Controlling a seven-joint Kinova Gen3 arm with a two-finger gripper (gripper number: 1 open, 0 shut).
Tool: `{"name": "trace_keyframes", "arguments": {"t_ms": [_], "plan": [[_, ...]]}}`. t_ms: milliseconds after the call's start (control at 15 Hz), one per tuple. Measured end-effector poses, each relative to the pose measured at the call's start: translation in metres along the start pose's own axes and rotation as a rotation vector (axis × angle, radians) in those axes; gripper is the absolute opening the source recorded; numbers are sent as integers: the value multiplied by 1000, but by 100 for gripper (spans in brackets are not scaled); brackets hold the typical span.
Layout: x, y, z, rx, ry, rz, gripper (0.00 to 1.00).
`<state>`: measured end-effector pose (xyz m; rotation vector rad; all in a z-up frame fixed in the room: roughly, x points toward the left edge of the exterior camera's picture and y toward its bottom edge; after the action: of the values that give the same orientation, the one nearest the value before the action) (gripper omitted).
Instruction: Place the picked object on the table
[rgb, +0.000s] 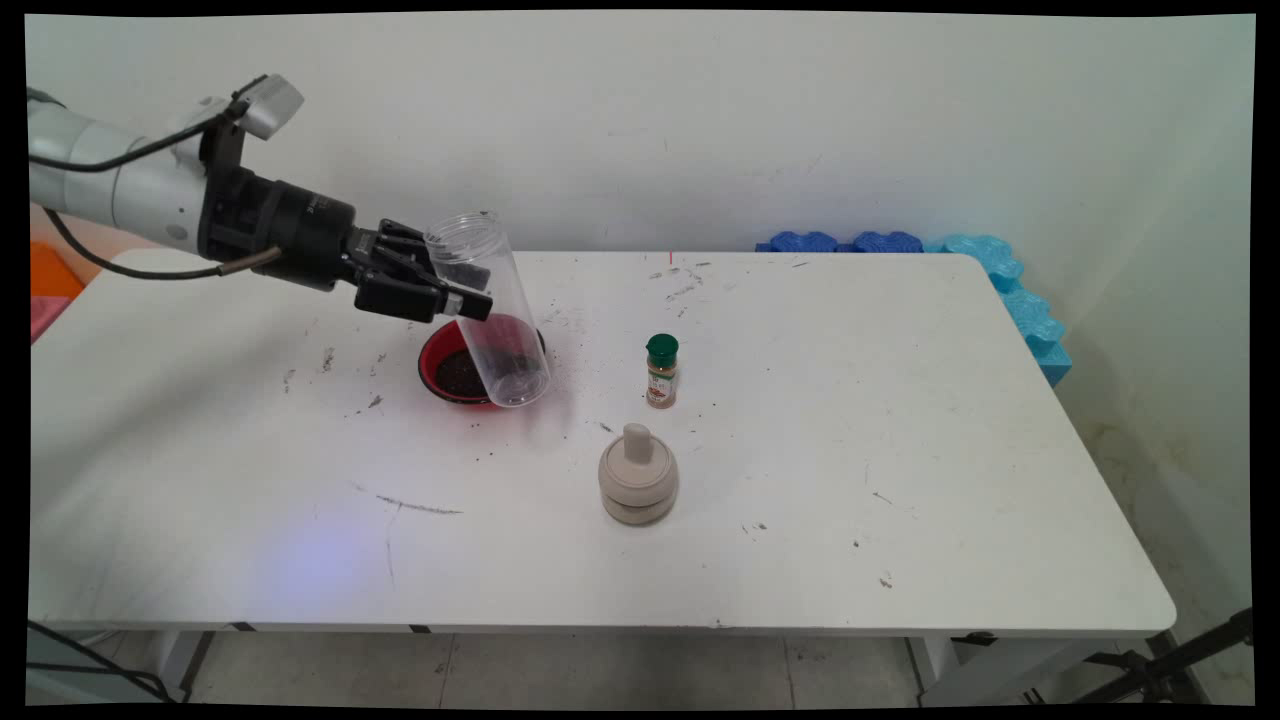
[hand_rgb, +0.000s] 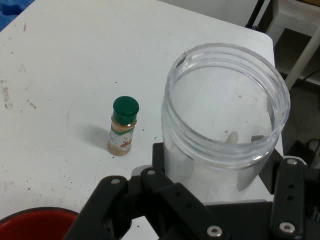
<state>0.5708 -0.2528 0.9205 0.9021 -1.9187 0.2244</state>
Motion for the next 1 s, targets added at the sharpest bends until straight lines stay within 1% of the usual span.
{"name": "trace_keyframes", "arguments": {"t_ms": [133, 267, 533, 800, 1000], "plan": [[-4, 2, 3, 2, -8, 9, 0], [-10, 5, 9, -7, -24, 29, 0], [-27, 9, 25, -30, -59, 111, 0], [-46, 12, 44, -36, -88, 171, 0], [-58, 12, 58, -36, -107, 192, 0]]}}
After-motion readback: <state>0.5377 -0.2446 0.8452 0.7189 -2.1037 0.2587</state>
